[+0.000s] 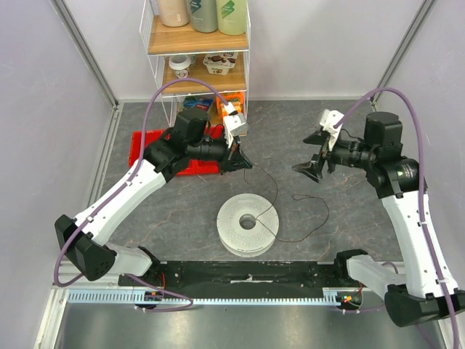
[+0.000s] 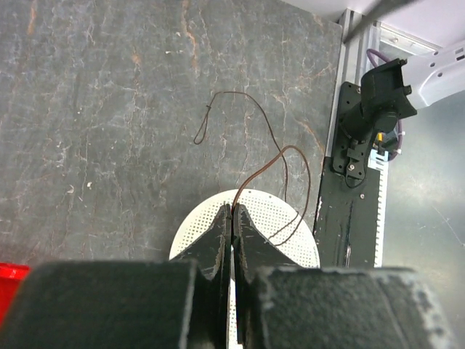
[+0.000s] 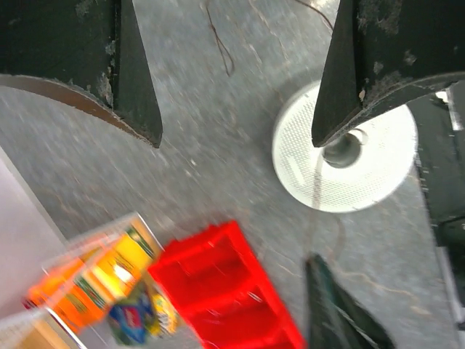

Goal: Wrap the cables

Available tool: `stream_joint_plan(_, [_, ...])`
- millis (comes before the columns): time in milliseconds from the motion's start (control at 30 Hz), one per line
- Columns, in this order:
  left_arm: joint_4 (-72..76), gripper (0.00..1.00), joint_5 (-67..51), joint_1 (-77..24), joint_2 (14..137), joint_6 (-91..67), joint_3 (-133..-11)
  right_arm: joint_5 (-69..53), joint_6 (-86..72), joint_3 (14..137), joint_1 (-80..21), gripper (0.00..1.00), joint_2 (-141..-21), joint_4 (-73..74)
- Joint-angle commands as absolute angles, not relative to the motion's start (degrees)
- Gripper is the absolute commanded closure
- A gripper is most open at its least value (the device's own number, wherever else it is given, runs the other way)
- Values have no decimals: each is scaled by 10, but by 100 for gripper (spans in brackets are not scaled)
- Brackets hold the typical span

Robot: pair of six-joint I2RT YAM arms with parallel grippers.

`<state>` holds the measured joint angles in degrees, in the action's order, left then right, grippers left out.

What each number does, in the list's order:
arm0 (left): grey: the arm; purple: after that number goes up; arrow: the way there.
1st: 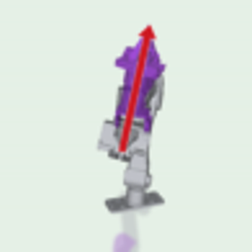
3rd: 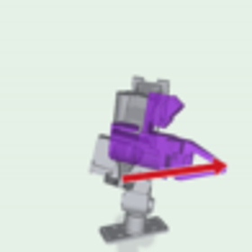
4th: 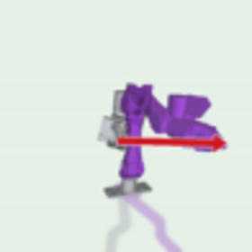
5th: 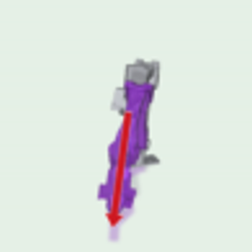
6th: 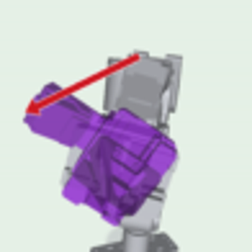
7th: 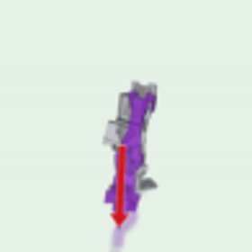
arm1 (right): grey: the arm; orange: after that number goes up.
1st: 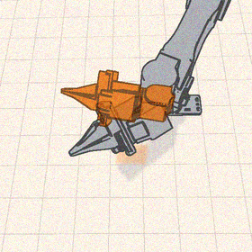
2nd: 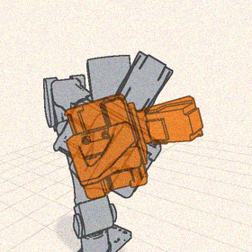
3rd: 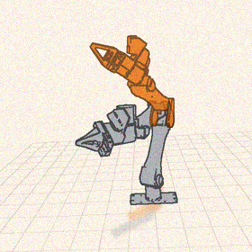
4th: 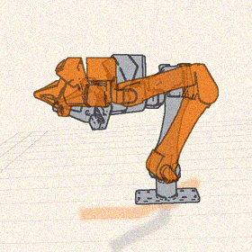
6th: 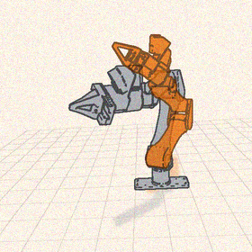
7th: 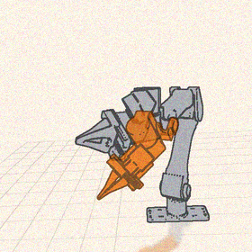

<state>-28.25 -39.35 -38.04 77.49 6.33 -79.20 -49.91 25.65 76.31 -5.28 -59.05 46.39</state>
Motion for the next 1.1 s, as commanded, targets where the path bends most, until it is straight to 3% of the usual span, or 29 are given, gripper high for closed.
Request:
stream_joint_plan(0, [-298, 98, -395, -388, 785, 57, -829, -507, 169, 766, -137, 11, -598, 387])
stream_joint_plan(300, [-305, 98, -408, -389, 780, 72, -820, -442, 179, 758, -277, 20, -652, 381])
stream_joint_plan(400, [-305, 99, -407, -391, 777, 76, -820, -415, 183, 753, -314, 27, -667, 381])
stream_joint_plan(600, [-308, 98, -405, -390, 766, 81, -815, -364, 185, 742, -343, 56, -683, 371])
stream_joint_plan(733, [-308, 98, -409, -390, 750, 80, -801, -352, 187, 735, -343, 97, -680, 370])
stream_joint_plan(767, [-309, 98, -416, -388, 747, 78, -799, -350, 185, 734, -343, 100, -678, 368])
stream_joint_plan(800, [-310, 94, -425, -387, 744, 75, -795, -349, 184, 732, -343, 100, -673, 364])
stream_joint_plan(933, [-280, 56, -510, -339, 723, 27, -764, -352, 173, 726, -343, 100, -652, 347])
stream_joint_plan(1067, [-209, 48, -557, -292, 692, -22, -709, -380, 157, 715, -342, 100, -634, 330])
